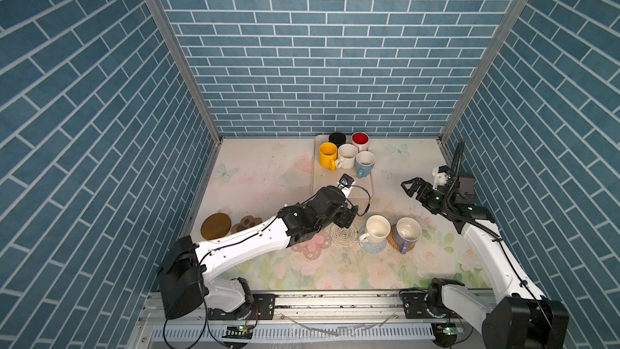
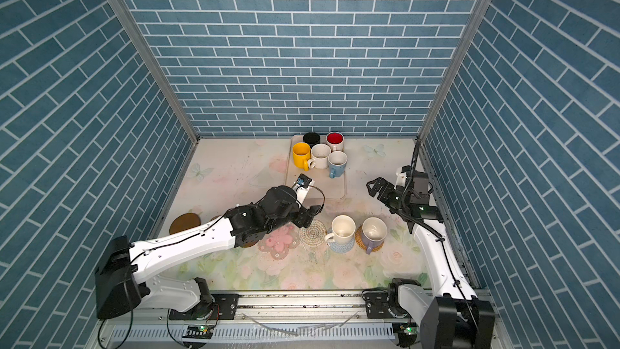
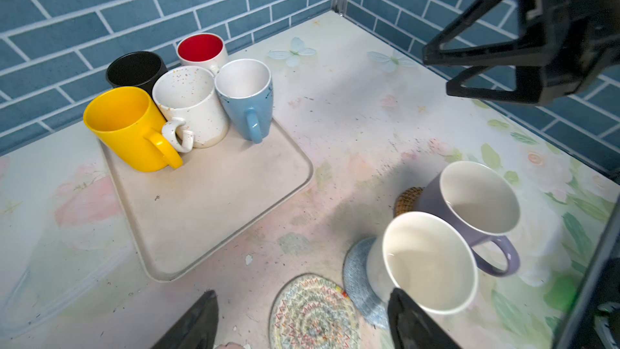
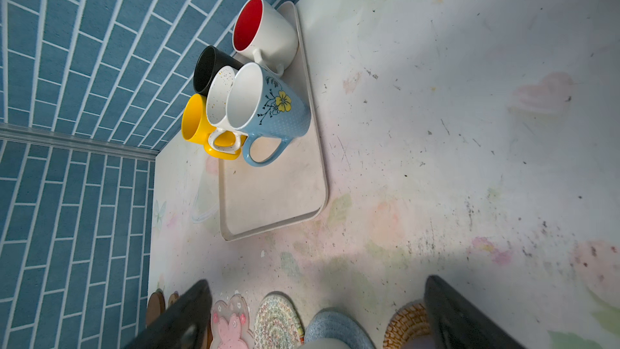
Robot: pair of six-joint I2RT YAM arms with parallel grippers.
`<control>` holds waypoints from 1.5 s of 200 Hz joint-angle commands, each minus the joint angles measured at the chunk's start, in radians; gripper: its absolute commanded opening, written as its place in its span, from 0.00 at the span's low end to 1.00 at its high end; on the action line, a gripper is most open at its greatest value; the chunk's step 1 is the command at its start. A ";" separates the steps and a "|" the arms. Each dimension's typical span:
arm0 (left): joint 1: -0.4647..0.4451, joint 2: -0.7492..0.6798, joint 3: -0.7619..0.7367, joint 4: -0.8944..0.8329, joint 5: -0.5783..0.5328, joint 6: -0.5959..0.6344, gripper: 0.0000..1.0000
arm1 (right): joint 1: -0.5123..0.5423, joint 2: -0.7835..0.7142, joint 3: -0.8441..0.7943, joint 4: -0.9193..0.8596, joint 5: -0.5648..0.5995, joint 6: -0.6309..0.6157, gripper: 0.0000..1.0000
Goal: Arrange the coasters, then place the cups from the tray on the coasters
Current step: 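Open left gripper and move it back over the tray to the blue floral mug, then grasp the blue floral mug by its rim with left gripper and lift it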
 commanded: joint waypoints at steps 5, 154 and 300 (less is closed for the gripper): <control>0.062 0.094 0.085 -0.051 0.076 -0.032 0.77 | 0.003 0.030 -0.009 0.085 -0.026 0.042 0.99; 0.196 0.695 0.727 -0.200 0.181 -0.012 0.60 | 0.072 0.076 -0.011 0.167 0.116 0.074 0.98; 0.239 1.018 1.036 -0.209 0.122 -0.034 0.46 | 0.085 0.090 -0.039 0.137 0.188 0.038 0.98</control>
